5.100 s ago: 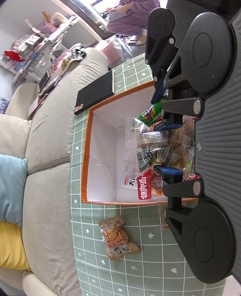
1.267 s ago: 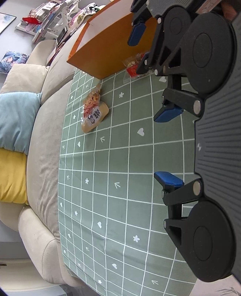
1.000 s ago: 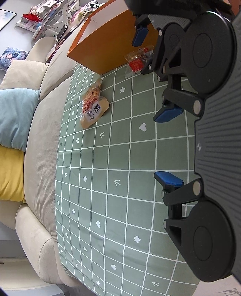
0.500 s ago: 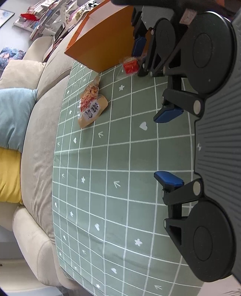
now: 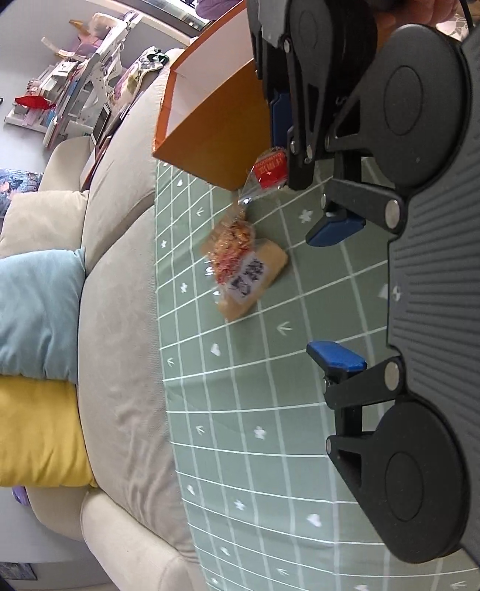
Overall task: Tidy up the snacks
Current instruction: 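Grasp the red-capped packet with the right tool while the left tool grasps the peanut pack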
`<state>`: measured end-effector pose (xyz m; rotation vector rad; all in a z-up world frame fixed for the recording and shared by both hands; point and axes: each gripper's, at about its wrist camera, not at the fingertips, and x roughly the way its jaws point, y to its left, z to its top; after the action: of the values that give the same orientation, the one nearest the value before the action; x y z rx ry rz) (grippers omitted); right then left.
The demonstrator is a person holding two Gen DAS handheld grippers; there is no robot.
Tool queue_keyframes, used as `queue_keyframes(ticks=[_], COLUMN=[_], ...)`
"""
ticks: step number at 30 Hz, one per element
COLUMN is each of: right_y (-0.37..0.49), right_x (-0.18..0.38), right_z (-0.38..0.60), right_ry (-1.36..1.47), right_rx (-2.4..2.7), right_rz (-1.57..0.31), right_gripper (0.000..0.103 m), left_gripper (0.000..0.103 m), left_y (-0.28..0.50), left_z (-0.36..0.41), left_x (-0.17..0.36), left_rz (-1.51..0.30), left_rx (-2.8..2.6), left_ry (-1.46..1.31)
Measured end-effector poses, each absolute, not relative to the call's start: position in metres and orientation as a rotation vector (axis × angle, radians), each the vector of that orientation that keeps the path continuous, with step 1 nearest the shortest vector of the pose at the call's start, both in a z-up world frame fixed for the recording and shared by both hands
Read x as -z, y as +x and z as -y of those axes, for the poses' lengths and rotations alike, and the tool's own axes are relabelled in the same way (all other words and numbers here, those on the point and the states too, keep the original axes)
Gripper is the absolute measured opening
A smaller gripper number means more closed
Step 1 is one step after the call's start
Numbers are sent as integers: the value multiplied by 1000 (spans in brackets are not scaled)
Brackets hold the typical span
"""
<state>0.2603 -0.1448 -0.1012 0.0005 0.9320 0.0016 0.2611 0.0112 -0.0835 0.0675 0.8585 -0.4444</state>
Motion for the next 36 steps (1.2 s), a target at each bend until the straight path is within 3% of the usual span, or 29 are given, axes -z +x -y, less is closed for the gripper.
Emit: queue_keyframes(ticks=[10, 21, 36], right_y=[286, 282, 275], right_x=[99, 125, 131], right_z=[158, 153, 155], right_ry=[80, 164, 143], right_rx=[-15, 58, 14], right_rz=[-971, -963, -937], right_gripper=[30, 30, 32], left_gripper=[74, 88, 88], left_y=[308, 351, 371], left_z=[4, 41, 107], left_x=[81, 93, 125], left_rz=[-814, -844, -915], left_rx=[603, 892, 897], left_ry=[228, 403, 653])
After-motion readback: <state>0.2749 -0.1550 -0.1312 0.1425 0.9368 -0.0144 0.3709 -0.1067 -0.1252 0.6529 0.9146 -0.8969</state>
